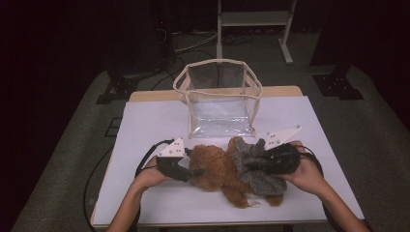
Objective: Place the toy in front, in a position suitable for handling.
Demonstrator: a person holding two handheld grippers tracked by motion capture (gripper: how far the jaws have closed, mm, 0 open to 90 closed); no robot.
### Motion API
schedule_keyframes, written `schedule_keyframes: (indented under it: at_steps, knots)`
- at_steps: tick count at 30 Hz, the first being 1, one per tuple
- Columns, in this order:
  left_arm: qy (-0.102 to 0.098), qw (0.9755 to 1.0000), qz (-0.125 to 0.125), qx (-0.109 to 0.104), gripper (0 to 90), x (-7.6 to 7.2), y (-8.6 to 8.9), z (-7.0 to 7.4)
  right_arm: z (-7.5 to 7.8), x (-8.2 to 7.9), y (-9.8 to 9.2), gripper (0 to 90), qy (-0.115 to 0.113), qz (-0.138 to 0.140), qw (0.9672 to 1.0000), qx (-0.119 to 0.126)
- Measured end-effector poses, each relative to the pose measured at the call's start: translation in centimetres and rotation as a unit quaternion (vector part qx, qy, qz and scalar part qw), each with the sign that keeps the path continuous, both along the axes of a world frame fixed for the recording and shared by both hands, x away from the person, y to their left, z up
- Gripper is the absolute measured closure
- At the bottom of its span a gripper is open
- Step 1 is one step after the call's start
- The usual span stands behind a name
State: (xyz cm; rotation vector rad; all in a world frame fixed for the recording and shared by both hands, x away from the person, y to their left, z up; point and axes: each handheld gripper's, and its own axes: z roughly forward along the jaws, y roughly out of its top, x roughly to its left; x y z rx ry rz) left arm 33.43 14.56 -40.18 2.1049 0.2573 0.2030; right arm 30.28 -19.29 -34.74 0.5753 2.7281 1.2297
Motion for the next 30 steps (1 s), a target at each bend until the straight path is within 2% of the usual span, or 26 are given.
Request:
schedule_keyframes:
  at_steps: [2, 3, 6, 10, 14, 16, 20, 21, 22, 26, 30]
  knots:
    - [0.001, 1.0, -0.002, -0.001, 32.0, 0.0, 0.1, 0.0, 0.0, -0.2, 0.4, 77.9, -0.005, 0.004, 1.0, -0.006]
    - [0.006, 1.0, -0.001, -0.005, 30.2, 0.1, 0.2, 0.0, -0.3, -0.1, 0.7, 77.9, -0.014, 0.006, 0.9997, -0.02]
    - [0.017, 0.9998, 0.0, -0.015, 26.5, 0.2, 0.6, 0.0, -0.8, 0.7, 0.0, 78.0, -0.006, -0.01, 0.9998, -0.015]
    - [0.03, 0.9994, 0.001, -0.016, 21.0, 0.4, 0.7, -0.2, -1.2, 1.9, -1.5, 78.1, 0.001, -0.029, 0.9996, -0.002]
    - [0.038, 0.999, -0.005, -0.021, 24.6, 0.4, 0.7, -0.4, -1.3, 2.4, -2.6, 78.1, 0.004, -0.046, 0.9989, 0.0]
    - [0.029, 0.9995, -0.005, -0.014, 28.3, 0.4, 0.5, -0.5, -1.2, 2.3, -2.6, 78.1, 0.006, -0.048, 0.9988, 0.002]
    - [0.021, 0.9998, 0.0, -0.008, 30.2, 0.5, 0.1, -0.5, -0.6, 1.8, -1.6, 78.0, -0.006, -0.041, 0.9991, -0.008]
    - [0.018, 0.9998, 0.001, -0.008, 30.2, 0.5, 0.1, -0.5, -0.4, 1.7, -1.1, 78.0, -0.007, -0.032, 0.9994, -0.004]
    - [0.017, 0.9998, 0.006, -0.009, 30.4, 0.5, 0.1, -0.5, -0.2, 1.5, 0.4, 78.0, -0.012, -0.016, 0.9998, -0.009]
    - [0.016, 0.9998, 0.008, -0.008, 30.1, 0.6, 0.3, -0.4, -0.5, 1.3, 3.0, 77.7, -0.024, 0.02, 0.9993, -0.02]
    - [0.024, 0.9996, 0.005, -0.015, 28.9, 0.6, 0.6, -0.4, -0.7, 1.5, 3.5, 77.8, -0.03, 0.022, 0.9989, -0.03]
